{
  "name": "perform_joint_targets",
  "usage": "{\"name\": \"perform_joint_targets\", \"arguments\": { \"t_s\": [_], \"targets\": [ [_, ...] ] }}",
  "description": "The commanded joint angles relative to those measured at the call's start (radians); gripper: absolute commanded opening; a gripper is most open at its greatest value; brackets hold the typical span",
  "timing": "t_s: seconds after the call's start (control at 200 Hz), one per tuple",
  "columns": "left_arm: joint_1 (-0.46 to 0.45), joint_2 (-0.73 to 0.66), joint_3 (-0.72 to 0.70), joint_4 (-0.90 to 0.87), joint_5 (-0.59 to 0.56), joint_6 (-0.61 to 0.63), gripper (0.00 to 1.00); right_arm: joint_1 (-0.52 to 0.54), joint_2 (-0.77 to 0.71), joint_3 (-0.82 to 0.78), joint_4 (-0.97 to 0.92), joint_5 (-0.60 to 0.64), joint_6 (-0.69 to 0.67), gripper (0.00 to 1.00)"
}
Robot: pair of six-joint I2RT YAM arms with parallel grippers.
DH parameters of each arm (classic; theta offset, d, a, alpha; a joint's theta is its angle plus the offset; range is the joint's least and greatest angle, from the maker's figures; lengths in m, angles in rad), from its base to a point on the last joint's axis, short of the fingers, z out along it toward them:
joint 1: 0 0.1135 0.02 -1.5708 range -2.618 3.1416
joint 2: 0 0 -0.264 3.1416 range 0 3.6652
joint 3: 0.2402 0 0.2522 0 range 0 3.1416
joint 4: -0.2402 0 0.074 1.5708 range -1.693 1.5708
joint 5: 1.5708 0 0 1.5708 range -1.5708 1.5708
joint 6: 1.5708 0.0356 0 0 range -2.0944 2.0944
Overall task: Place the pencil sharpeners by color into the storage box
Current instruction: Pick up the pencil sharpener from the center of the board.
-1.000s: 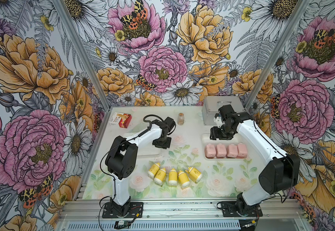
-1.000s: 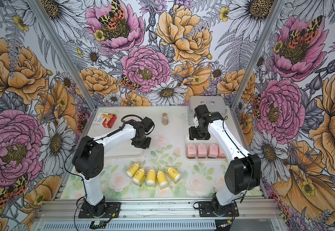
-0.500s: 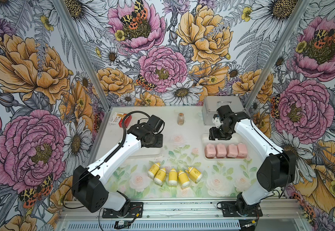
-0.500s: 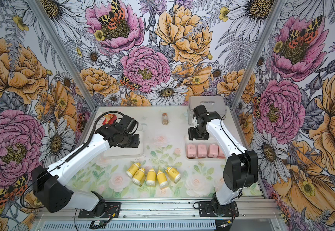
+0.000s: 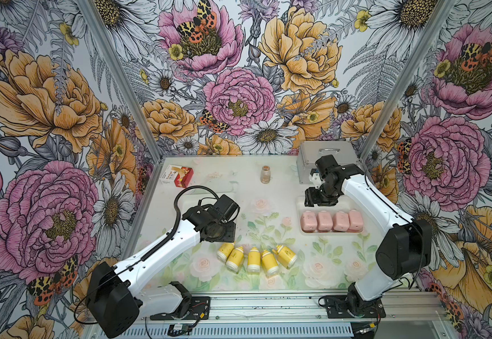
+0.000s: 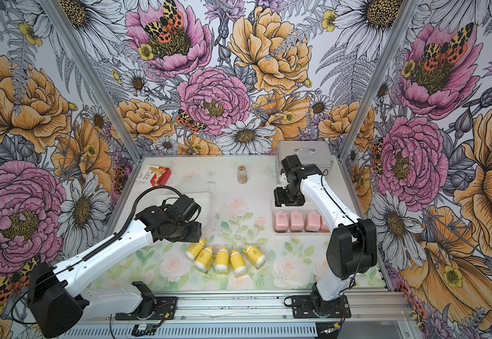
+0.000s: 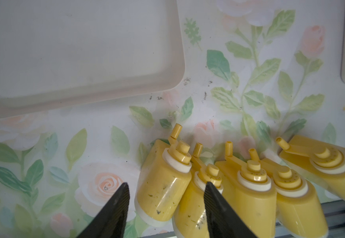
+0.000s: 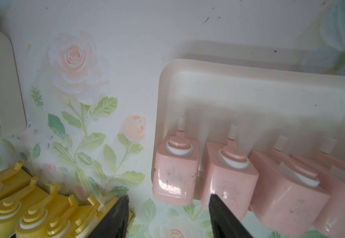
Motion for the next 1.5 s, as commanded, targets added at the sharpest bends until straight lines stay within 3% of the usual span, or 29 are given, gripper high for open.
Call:
{"name": "perform_joint_targets", "arguments": {
  "t_s": [0.0, 1.496],
  "targets": [
    [-0.006, -0.033, -0.027, 0.005, -0.011, -0.017, 0.6, 0.01, 0.0, 0.022, 0.019, -0.004, -0.012, 0.64],
    [-0.053, 0.11, -0.122, 0.003, 0.012, -0.139, 0.59, 0.027, 0.017, 0.022, 0.024, -0.005, -0.01, 0.64]
  ]
}}
